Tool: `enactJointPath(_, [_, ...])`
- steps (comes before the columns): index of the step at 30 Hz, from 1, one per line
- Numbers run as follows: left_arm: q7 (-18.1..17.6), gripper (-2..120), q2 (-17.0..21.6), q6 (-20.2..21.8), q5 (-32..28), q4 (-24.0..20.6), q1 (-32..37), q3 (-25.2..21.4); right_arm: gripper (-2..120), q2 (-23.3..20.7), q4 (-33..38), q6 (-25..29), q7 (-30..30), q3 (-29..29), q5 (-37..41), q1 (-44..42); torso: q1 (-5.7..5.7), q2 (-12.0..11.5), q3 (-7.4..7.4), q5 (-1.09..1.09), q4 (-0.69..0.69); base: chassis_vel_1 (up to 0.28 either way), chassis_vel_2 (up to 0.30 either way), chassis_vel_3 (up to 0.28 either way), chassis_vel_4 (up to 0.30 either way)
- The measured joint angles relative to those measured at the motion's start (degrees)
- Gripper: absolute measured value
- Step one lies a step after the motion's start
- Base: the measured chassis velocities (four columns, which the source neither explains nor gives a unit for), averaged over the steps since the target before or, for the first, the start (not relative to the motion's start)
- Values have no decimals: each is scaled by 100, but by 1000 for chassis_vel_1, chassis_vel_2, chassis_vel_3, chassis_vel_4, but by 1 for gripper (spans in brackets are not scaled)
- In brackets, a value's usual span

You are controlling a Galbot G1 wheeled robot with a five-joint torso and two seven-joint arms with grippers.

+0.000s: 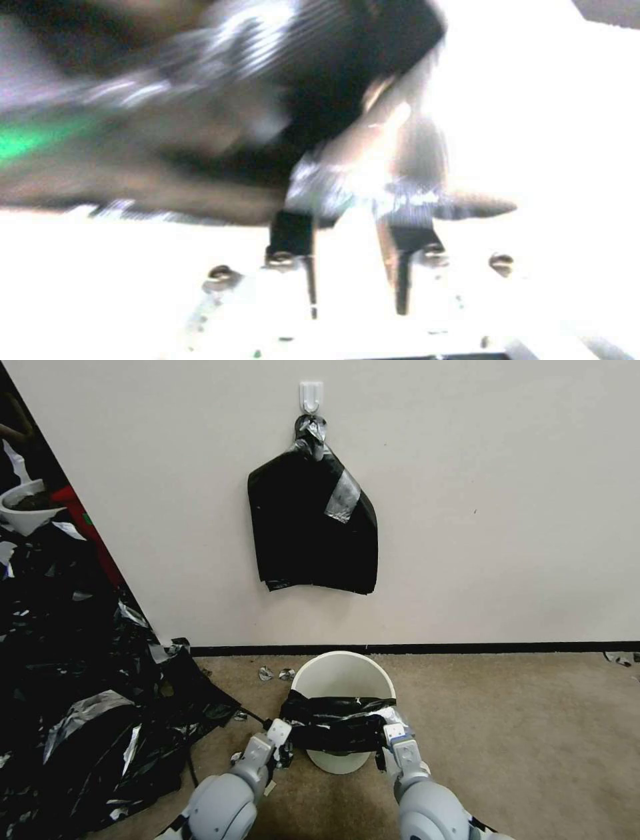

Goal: Place a trash bag onto the trash bin.

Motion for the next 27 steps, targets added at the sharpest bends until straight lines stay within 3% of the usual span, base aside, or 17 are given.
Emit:
enactJointPath(1, [0,22,0,0,0,0,0,0,22,0,0,0,0,0,0,0,0,0,0,0,0,0,0,0,0])
enactJointPath(4, [35,37,182,248,-54,-356,147,-93,37,-225,598,26,0,174,71,-636,-1,0,0,0,-2,0,0,0,0])
enactJointPath(14, [177,71,428,276,-239,-844,517,-507,72,-409,1650,293,-125,746,-154,-1625,-1,0,0,0,-2,0,0,0,0])
enactJointPath(17, [694,86,430,274,-400,-868,666,-829,85,-366,2012,416,-262,931,-262,-1628,0,0,0,-1,-1,0,0,0,0])
enactJointPath(19, [830,90,429,273,-405,-882,699,-896,89,-357,2060,445,-327,970,-297,-1576,-1,0,0,-1,-2,0,0,0,0])
enactJointPath(21, [1379,98,441,232,-332,-976,833,-1143,98,-305,2073,510,-461,1066,-341,-1291,0,0,0,-2,-1,0,0,0,0])
enactJointPath(23, [1562,99,451,167,-264,-999,872,-1236,99,-273,2010,523,-509,1096,-331,-1143,-1,0,0,-2,-2,0,0,0,0])
enactJointPath(25, [1951,100,464,-168,-102,-1026,949,-1477,100,-149,1651,540,-690,1167,-262,-603,-1,0,0,1,-1,0,0,0,0])
enactJointPath(27, [1994,100,462,-269,-87,-1026,957,-1516,100,-122,1567,543,-733,1182,-235,-494,-1,0,0,1,0,0,0,0,0])
